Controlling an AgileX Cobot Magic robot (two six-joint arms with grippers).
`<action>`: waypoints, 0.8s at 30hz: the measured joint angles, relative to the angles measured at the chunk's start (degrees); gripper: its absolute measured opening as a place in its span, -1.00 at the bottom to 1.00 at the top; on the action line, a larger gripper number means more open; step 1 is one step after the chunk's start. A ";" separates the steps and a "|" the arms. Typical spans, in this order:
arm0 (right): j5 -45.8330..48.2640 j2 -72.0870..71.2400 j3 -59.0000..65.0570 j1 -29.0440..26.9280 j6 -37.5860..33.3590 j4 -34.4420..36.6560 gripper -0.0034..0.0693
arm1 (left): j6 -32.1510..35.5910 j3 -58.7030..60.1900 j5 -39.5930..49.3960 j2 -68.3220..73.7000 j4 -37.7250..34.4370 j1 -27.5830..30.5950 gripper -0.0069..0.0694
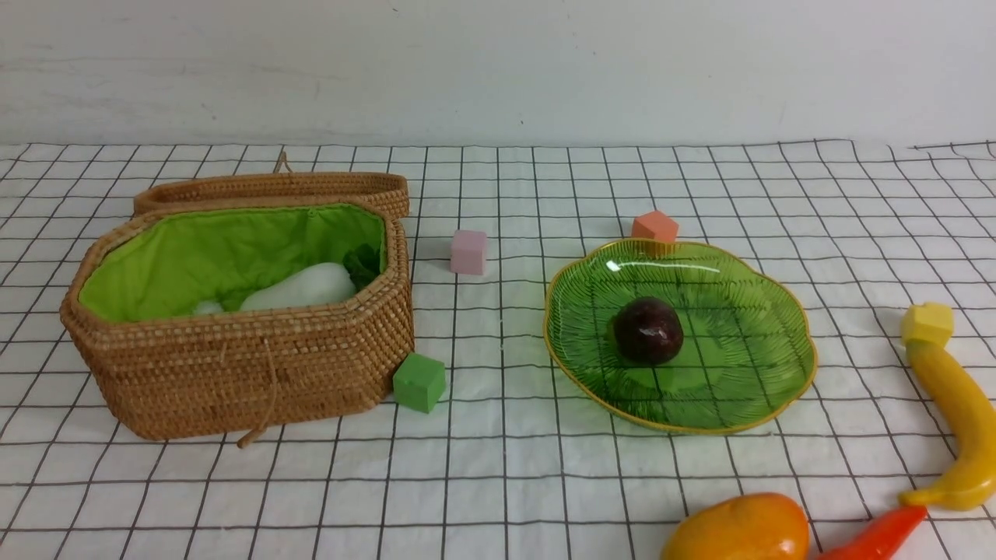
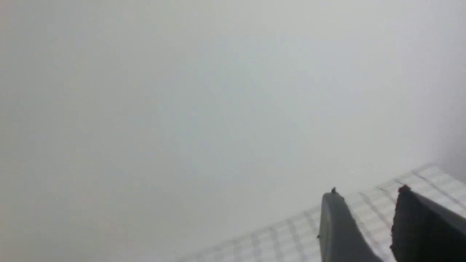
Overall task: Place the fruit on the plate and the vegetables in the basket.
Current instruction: Use the right arm to grab a carrot and put it into the left basket
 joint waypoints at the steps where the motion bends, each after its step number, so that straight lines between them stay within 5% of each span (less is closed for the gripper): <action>1: 2.42 2.83 -0.85 0.00 -1.40 -2.24 -0.23 | 0.00 0.00 0.00 0.00 0.00 0.00 -0.72; 5: 8.40 10.57 -1.15 0.00 -2.58 -3.87 -0.23 | 0.00 0.00 0.00 0.00 0.00 0.00 -0.72; 14: 27.22 30.92 -1.09 0.00 -1.98 19.00 -0.11 | 0.00 0.00 0.00 0.00 -0.01 0.00 -0.71; 24: 16.58 47.35 5.37 0.00 0.19 33.81 0.40 | 0.00 0.00 0.00 0.00 -0.18 0.00 -0.67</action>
